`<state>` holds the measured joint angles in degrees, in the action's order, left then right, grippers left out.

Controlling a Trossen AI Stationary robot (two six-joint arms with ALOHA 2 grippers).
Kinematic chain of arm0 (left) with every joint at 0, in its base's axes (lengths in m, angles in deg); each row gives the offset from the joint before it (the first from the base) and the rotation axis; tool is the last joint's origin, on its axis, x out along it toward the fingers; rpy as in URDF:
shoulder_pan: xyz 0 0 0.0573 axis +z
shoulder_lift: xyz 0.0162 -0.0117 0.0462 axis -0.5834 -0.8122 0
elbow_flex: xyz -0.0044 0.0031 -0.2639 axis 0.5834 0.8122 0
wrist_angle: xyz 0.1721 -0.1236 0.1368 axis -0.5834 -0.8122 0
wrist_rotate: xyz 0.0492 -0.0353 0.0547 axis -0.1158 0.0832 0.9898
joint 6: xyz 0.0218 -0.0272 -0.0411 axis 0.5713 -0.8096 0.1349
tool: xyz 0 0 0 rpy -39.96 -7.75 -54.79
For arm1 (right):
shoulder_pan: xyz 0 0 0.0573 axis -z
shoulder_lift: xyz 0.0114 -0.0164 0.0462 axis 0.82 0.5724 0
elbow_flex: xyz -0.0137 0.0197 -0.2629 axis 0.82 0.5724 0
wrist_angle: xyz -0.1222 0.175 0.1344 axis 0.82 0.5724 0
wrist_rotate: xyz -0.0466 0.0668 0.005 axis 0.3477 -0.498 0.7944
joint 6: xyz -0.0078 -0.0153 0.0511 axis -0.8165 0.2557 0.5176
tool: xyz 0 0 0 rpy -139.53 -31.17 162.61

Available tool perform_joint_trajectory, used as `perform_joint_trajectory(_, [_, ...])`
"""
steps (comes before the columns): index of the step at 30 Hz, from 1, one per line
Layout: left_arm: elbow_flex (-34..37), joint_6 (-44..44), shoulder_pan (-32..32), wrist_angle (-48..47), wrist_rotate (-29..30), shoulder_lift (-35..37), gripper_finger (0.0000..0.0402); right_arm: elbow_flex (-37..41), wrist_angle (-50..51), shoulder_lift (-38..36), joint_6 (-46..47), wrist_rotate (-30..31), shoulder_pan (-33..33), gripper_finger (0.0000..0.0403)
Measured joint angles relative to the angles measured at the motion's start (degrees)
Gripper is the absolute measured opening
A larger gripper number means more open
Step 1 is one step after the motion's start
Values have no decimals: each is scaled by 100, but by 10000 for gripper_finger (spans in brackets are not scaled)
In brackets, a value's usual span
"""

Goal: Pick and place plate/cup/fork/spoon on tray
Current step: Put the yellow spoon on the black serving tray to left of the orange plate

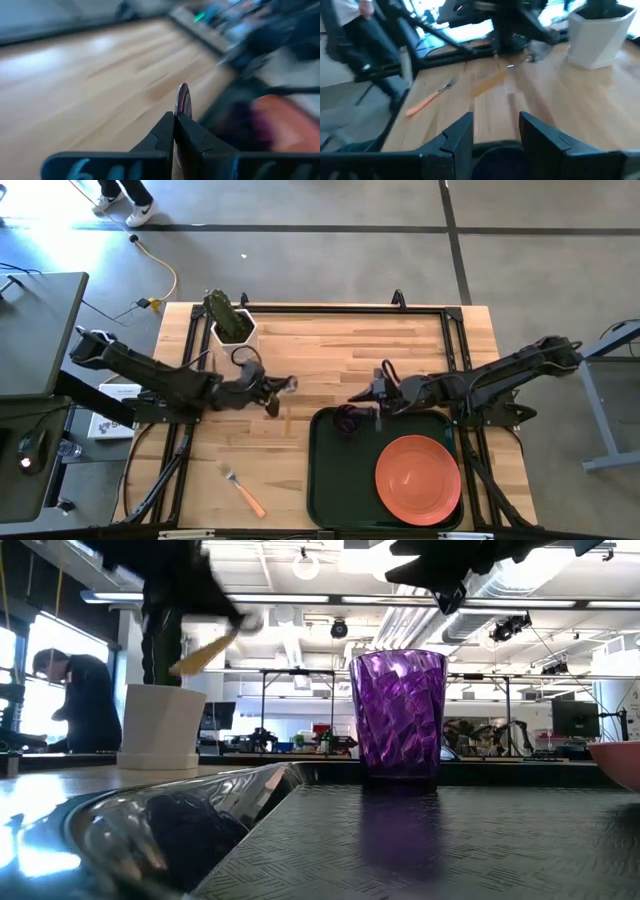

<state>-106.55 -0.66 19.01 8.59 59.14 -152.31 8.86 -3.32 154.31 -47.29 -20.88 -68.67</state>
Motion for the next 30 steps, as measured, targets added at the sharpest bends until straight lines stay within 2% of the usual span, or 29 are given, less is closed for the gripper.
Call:
perform_joint_trajectory(3, [-3,991,-284,1271,30,-49,3,0,-1,23,-155,576,-43,149])
perform_joint_trajectory(5, [-7,1428,-431,1892,-2,-135,2,0,-52,23,-230,695,-43,149])
perform_joint_trajectory(7, [-7,1492,-544,2322,-2,-249,2,0,-167,23,-262,680,-45,149])
perform_joint_trajectory(10, [-9,787,-703,2817,261,-576,1,0,-224,23,-343,568,-45,149])
perform_joint_trajectory(14, [-9,-413,-966,3358,809,-1406,1,0,-202,14,-347,557,-45,149])
perform_joint_trajectory(20, [-13,-2140,-1110,4087,823,-2669,1,0,552,-64,-83,558,-45,149])
perform_joint_trajectory(24, [-123,-2355,-1159,4530,817,-3342,1,0,1216,-234,294,583,-132,149])
perform_joint_trajectory(30, [-845,-2166,-1266,4477,608,-4239,1,0,1893,-719,555,755,-466,149])
